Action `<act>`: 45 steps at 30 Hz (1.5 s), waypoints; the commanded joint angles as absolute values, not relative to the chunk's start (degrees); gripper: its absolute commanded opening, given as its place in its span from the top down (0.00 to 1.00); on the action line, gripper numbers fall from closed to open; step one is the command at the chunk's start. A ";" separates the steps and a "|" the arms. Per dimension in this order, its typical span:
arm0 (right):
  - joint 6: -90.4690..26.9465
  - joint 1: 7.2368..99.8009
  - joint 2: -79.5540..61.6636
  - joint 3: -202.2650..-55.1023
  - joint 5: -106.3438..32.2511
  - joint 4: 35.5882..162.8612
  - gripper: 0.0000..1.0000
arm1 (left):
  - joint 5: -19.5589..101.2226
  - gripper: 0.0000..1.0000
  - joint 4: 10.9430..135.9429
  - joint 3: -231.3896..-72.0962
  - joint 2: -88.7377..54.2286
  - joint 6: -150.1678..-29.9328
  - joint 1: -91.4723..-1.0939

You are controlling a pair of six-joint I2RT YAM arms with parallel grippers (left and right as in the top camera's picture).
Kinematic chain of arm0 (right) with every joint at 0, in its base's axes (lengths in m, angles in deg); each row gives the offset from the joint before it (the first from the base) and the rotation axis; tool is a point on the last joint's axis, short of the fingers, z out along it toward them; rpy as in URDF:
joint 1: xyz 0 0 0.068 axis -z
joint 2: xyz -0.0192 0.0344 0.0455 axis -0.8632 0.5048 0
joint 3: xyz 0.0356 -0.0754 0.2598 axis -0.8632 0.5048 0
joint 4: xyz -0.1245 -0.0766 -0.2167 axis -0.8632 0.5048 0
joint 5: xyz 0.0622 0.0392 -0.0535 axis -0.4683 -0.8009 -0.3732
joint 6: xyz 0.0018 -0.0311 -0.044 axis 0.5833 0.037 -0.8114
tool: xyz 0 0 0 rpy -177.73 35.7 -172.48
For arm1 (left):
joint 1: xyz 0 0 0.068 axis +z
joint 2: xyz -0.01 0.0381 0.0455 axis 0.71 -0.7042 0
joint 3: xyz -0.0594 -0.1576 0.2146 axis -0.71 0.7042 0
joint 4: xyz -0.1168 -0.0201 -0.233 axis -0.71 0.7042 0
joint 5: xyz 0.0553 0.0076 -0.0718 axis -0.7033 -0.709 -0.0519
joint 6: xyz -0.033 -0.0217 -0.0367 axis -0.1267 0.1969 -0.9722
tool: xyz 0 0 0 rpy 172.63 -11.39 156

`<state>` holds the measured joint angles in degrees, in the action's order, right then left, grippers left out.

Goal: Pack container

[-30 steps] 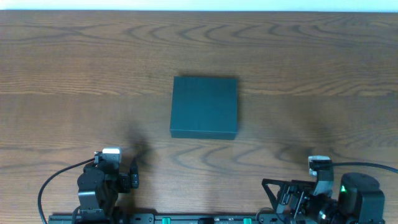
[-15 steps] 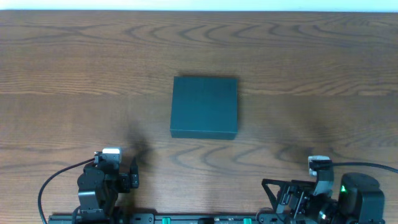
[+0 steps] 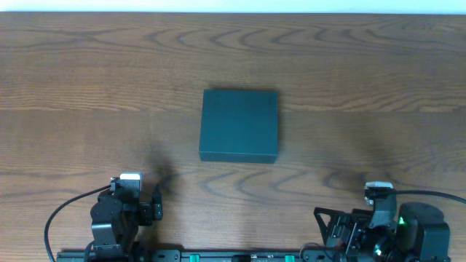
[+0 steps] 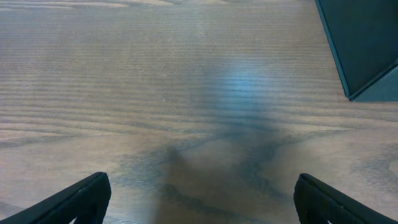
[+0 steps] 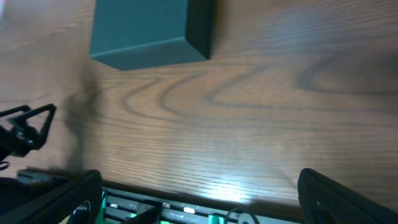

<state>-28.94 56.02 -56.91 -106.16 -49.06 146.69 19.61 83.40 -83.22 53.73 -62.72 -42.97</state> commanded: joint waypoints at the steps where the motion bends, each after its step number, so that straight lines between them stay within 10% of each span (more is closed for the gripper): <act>1: -30.67 55.74 -57.11 -106.05 -46.98 146.62 0.01 | 19.00 0.04 84.82 -82.06 54.14 -61.71 -42.64; 9: -30.60 53.68 -58.16 -105.68 -47.18 137.83 0.01 | 19.00 0.05 84.82 -82.06 54.16 -61.71 -42.64; 21: -61.20 49.42 -73.61 -81.75 -47.16 113.53 0.01 | 19.00 0.05 84.82 -82.06 54.14 -61.71 -42.64; 45: -56.85 49.05 -79.42 -65.20 -46.35 113.11 0.01 | 19.00 0.04 84.82 -82.06 54.14 -61.71 -42.64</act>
<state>-57.71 49.64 -78.79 -65.46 -46.72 113.11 19.22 83.38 -83.20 53.77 -62.70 -42.97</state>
